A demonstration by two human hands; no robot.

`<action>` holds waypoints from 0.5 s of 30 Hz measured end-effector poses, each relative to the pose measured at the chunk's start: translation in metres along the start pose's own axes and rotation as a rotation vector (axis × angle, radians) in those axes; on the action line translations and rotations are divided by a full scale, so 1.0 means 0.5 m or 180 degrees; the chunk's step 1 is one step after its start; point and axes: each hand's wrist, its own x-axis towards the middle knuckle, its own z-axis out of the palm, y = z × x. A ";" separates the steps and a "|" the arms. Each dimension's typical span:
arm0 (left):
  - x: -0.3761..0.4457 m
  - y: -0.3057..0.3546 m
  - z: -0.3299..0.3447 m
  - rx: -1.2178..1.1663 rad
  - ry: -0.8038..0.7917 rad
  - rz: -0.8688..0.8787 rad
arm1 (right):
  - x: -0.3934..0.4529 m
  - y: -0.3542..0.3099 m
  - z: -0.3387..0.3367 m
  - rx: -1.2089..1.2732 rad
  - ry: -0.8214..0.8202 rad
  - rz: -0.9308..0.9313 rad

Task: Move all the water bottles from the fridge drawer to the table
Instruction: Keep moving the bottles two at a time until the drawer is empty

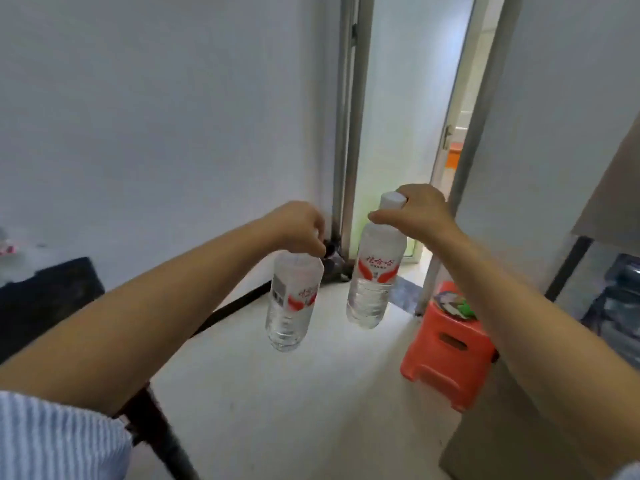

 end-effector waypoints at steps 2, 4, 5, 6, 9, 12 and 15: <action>-0.077 -0.113 -0.019 -0.0044 -0.0064 -0.0391 | -0.012 -0.088 0.102 0.0017 -0.0468 -0.0248; -0.153 -0.220 -0.034 -0.0019 -0.0093 -0.0737 | -0.022 -0.182 0.200 -0.0037 -0.0910 -0.0539; -0.190 -0.269 -0.040 -0.0015 -0.0094 -0.0910 | -0.026 -0.228 0.249 -0.0046 -0.1103 -0.0683; -0.226 -0.318 -0.045 -0.0006 -0.0078 -0.1084 | -0.033 -0.275 0.293 -0.0046 -0.1258 -0.0826; -0.326 -0.460 -0.061 0.0065 0.0027 -0.1596 | -0.048 -0.412 0.419 0.0039 -0.1592 -0.1206; -0.404 -0.591 -0.078 0.0114 0.0039 -0.2051 | -0.057 -0.537 0.538 0.0206 -0.1904 -0.1514; -0.464 -0.727 -0.106 0.0168 -0.0034 -0.2430 | -0.058 -0.664 0.655 0.0290 -0.2181 -0.1843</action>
